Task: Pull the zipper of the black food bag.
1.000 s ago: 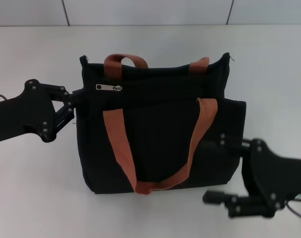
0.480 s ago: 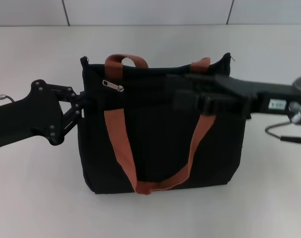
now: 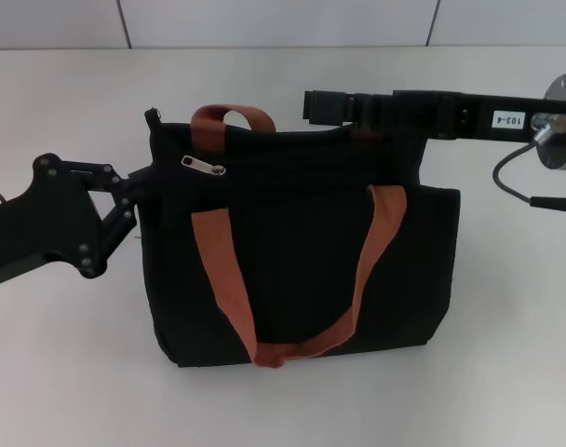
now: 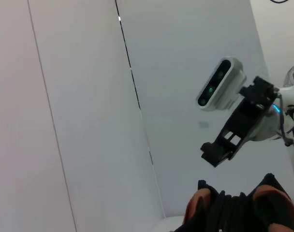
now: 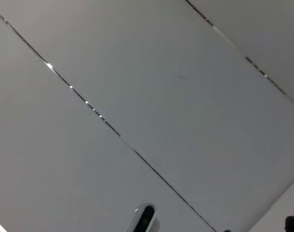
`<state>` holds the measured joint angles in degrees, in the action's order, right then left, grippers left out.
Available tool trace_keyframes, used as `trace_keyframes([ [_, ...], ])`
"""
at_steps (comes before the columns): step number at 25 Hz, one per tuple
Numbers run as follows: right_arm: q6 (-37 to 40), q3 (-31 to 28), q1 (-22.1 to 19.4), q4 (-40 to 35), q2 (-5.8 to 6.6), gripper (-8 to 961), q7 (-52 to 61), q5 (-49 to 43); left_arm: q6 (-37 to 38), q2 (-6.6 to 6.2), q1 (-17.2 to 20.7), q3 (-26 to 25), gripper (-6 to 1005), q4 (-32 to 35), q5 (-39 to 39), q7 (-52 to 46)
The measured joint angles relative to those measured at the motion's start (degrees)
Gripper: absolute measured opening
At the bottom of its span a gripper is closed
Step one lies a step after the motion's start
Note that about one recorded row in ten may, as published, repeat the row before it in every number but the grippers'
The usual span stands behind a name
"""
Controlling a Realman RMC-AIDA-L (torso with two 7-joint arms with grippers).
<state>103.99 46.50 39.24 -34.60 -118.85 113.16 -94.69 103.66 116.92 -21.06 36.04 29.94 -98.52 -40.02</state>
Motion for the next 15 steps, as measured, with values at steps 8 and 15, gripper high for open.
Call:
trace_keyframes([
  [8, -0.5, 0.2, 1.3, -2.8, 0.62, 780, 6.7, 0.0, -0.8, 0.86, 0.2, -1.1, 28, -0.1, 0.2, 3.1],
  [15, -1.2, 0.5, 9.3, -4.6, 2.84, 767, 10.6, -7.2, -0.8, 1.26, 0.4, -1.3, 28, -0.2, 0.2, 3.6],
])
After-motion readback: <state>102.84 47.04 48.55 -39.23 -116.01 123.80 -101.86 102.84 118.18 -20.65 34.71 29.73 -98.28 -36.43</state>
